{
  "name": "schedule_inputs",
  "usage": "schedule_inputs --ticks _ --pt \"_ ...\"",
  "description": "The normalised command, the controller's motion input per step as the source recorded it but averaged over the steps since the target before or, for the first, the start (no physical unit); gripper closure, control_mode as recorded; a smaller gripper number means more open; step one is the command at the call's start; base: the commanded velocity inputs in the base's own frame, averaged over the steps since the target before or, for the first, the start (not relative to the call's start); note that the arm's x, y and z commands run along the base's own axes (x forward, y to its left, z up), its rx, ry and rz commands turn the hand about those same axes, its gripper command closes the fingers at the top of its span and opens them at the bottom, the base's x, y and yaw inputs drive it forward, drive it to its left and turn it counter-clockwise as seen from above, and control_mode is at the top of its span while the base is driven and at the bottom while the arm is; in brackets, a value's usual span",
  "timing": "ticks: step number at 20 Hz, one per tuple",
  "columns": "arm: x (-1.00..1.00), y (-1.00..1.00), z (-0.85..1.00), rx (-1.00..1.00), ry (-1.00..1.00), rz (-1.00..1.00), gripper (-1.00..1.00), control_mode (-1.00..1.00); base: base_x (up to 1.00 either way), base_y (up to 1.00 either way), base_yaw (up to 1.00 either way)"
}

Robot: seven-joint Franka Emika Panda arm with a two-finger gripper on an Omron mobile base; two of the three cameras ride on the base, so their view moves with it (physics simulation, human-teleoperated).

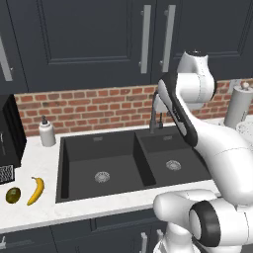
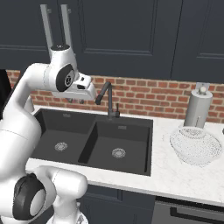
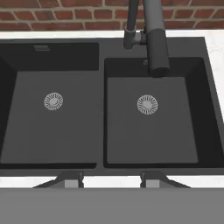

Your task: Put the colander in the sink, put the banana, kiwi in the colander, and turn on the sink faucet and pour water over the colander.

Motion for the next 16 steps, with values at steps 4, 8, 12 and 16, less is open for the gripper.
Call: schedule_inputs --ticks 4,8,12,16 --pt "-0.04 0.0 0.0 0.0 0.0 0.0 -1.0 -1.0 0.0 0.0 0.0" --pt "-0.35 -0.13 0.0 0.0 -0.12 0.0 -1.0 -1.0 0.0 0.0 0.0" --pt "-0.43 -0.5 0.0 0.0 -0.15 -0.01 -1.0 -1.0 0.0 0.0 0.0" --pt "-0.32 -0.82 0.0 0.0 -0.04 0.0 -1.0 -1.0 0.0 0.0 0.0"
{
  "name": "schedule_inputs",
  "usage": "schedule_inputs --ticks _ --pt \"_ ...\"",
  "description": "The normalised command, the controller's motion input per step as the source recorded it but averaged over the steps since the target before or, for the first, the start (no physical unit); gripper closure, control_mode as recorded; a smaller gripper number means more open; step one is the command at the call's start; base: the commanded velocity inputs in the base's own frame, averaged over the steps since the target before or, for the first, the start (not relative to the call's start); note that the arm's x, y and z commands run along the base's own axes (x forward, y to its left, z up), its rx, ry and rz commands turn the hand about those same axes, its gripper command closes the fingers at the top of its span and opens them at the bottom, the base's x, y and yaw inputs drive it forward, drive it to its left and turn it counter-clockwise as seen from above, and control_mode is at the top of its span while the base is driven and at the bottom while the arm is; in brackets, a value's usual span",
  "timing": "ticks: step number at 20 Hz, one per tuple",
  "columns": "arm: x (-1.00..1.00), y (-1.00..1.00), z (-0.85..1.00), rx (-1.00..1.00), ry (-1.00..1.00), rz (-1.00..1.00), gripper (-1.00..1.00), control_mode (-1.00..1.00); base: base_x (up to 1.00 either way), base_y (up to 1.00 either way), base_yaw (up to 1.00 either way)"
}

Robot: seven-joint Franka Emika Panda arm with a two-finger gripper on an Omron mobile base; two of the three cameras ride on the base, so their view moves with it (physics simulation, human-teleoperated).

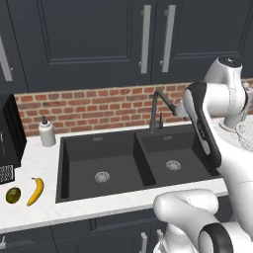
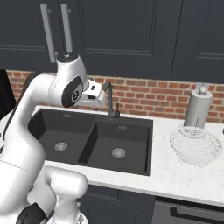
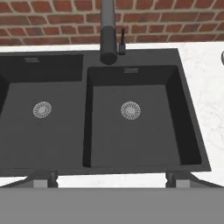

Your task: Put the colander in the sink, put the banana, kiwi in the colander, and turn on the sink faucet and pour water over the colander.

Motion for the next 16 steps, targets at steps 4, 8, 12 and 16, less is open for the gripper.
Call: schedule_inputs --ticks 4,8,12,16 --pt "-0.22 -0.97 0.0 0.0 0.0 0.0 -1.0 -1.0 0.0 0.0 0.0" --pt "-0.11 -1.0 -0.08 0.0 0.0 0.0 -1.0 -1.0 0.0 0.0 0.0" --pt "0.0 -1.0 -0.16 -0.01 0.04 0.0 -1.0 -1.0 0.0 0.0 0.0" --pt "0.0 -1.0 -0.31 -0.03 0.06 0.0 -1.0 -1.0 0.0 0.0 0.0"
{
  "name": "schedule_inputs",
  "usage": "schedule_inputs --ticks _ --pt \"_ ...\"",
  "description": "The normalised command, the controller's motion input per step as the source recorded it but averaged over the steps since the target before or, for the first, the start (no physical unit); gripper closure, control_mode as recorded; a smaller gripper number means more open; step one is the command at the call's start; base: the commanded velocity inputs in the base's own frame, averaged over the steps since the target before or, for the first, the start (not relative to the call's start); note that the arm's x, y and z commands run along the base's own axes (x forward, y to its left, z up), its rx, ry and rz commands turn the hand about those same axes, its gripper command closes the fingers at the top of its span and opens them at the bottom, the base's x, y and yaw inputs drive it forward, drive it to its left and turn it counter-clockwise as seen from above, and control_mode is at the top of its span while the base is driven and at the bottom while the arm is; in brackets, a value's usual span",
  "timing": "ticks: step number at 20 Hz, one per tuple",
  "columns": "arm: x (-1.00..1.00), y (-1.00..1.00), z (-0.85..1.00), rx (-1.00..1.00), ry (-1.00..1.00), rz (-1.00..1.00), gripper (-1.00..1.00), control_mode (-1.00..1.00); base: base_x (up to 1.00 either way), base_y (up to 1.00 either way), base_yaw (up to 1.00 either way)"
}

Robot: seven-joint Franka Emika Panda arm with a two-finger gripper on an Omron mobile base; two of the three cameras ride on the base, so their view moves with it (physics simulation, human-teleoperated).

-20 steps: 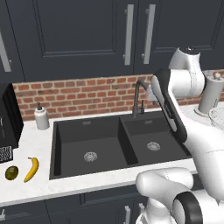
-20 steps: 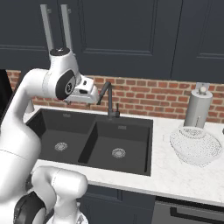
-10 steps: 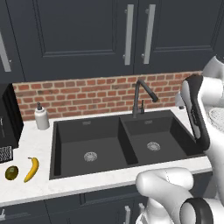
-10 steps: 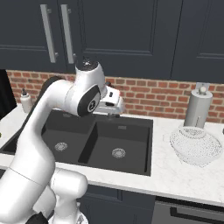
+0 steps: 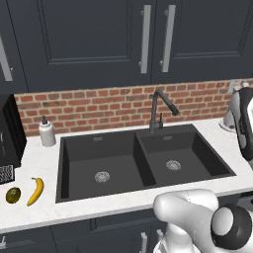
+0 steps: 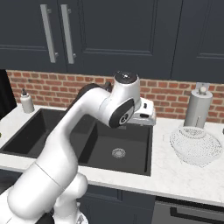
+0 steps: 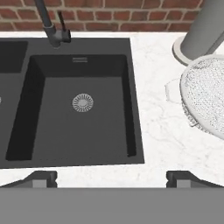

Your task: Put the colander in the sink, put the banana, kiwi in the colander, and turn on the sink faucet and pour water over the colander.

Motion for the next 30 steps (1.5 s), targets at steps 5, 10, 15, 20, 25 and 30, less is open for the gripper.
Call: schedule_inputs --ticks 5,10,15,20,25,30 --pt "0.0 -0.97 -0.42 -0.05 0.05 0.0 -1.0 -1.0 0.0 0.0 0.0" --pt "0.23 -0.48 -0.54 -0.11 0.11 -0.01 -1.0 -1.0 0.0 0.0 0.0" --pt "0.28 -0.46 -0.51 -0.1 0.1 0.0 -1.0 -1.0 0.0 0.0 0.0" --pt "0.27 -0.53 -0.46 -0.07 0.07 0.0 -1.0 -1.0 0.0 0.0 0.0" --pt "0.07 -0.55 -0.39 -0.01 0.02 0.0 -1.0 -1.0 0.0 0.0 0.0" --pt "0.09 -0.34 -0.2 0.0 0.0 0.04 -1.0 -1.0 0.0 0.0 0.0"
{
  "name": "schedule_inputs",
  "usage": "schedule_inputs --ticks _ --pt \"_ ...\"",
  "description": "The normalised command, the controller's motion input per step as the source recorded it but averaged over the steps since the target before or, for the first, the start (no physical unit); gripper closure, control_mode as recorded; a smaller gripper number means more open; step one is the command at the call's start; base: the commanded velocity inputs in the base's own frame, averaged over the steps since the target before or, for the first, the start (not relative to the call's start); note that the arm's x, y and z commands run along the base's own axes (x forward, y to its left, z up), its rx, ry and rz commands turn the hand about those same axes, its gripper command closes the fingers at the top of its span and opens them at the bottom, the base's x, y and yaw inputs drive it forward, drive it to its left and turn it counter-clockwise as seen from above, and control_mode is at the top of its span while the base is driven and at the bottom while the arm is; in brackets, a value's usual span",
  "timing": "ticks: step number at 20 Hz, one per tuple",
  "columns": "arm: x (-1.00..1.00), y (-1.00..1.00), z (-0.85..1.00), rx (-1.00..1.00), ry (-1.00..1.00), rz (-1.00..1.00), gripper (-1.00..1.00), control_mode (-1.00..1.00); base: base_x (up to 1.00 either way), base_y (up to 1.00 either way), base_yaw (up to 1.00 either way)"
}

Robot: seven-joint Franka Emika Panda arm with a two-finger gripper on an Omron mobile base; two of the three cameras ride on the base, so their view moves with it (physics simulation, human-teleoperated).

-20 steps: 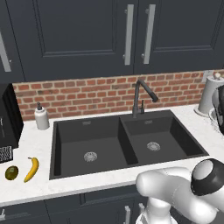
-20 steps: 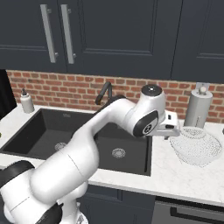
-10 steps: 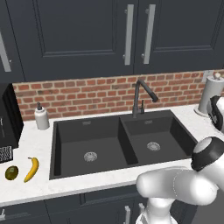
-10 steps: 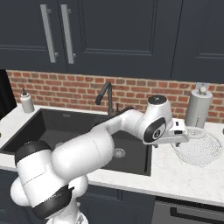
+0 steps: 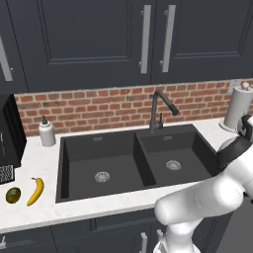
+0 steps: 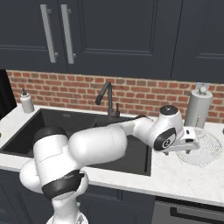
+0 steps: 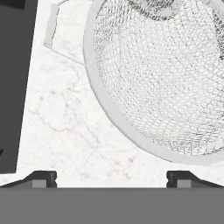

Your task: Put the colander in the sink, put the banana, kiwi in the colander, and turn on the sink faucet and pour water over the colander.

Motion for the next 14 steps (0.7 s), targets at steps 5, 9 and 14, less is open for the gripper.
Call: schedule_inputs --ticks 5,9,14 --pt "0.24 -0.19 -0.09 0.0 0.0 0.1 -1.0 -1.0 0.0 0.0 0.0" --pt "0.34 -0.07 0.0 0.0 0.0 0.12 -1.0 -1.0 0.0 0.0 0.0" --pt "0.29 -0.13 -0.06 0.0 0.0 0.13 -1.0 -1.0 0.0 0.0 0.0"
